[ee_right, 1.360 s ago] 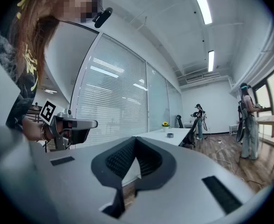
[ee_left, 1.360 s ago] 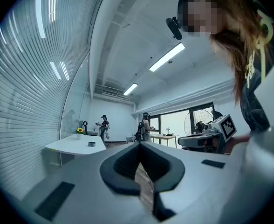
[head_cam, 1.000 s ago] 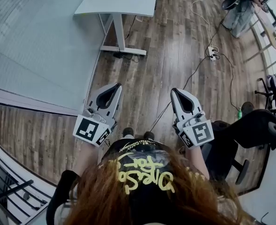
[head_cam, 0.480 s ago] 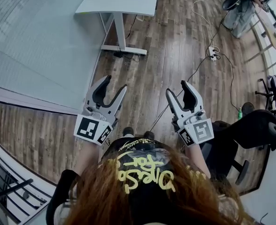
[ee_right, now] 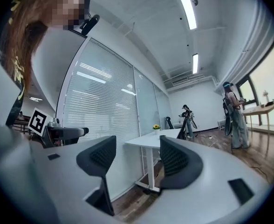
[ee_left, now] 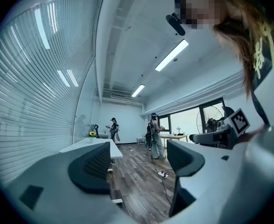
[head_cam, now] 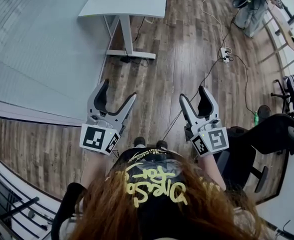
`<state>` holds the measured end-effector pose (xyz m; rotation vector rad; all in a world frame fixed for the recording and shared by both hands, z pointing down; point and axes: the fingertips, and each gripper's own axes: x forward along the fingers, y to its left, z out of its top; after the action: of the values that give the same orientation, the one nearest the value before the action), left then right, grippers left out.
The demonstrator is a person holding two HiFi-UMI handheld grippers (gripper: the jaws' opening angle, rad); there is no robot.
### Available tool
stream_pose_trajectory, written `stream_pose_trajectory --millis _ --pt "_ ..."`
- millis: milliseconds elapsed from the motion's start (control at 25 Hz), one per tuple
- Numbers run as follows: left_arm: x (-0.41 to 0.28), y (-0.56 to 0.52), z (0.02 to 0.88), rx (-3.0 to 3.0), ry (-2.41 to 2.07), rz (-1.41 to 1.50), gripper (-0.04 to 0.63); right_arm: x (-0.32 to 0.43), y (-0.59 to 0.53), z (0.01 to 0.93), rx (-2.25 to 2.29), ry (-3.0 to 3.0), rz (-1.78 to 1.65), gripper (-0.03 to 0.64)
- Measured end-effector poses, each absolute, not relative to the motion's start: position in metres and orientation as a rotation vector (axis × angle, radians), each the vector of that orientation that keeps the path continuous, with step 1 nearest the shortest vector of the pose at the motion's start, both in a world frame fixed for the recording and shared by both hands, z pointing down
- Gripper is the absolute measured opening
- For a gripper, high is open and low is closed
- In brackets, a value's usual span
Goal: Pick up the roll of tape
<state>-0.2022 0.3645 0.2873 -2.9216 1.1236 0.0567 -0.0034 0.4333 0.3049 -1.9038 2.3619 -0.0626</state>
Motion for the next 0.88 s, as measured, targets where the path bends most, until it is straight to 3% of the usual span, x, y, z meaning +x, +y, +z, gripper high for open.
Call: stream_pose_trajectory --millis 480,880 --pt "-0.247 0.357 0.302 -2.981 1.006 0.010 0.382 -0.054 0.446 0.312 -2.019 2.288 -0.049 0.278" --pt "-0.242 0.350 0.311 -3.018 0.981 0.055 0.393 -0.056 0.444 0.311 -2.060 2.307 -0.043 0.278"
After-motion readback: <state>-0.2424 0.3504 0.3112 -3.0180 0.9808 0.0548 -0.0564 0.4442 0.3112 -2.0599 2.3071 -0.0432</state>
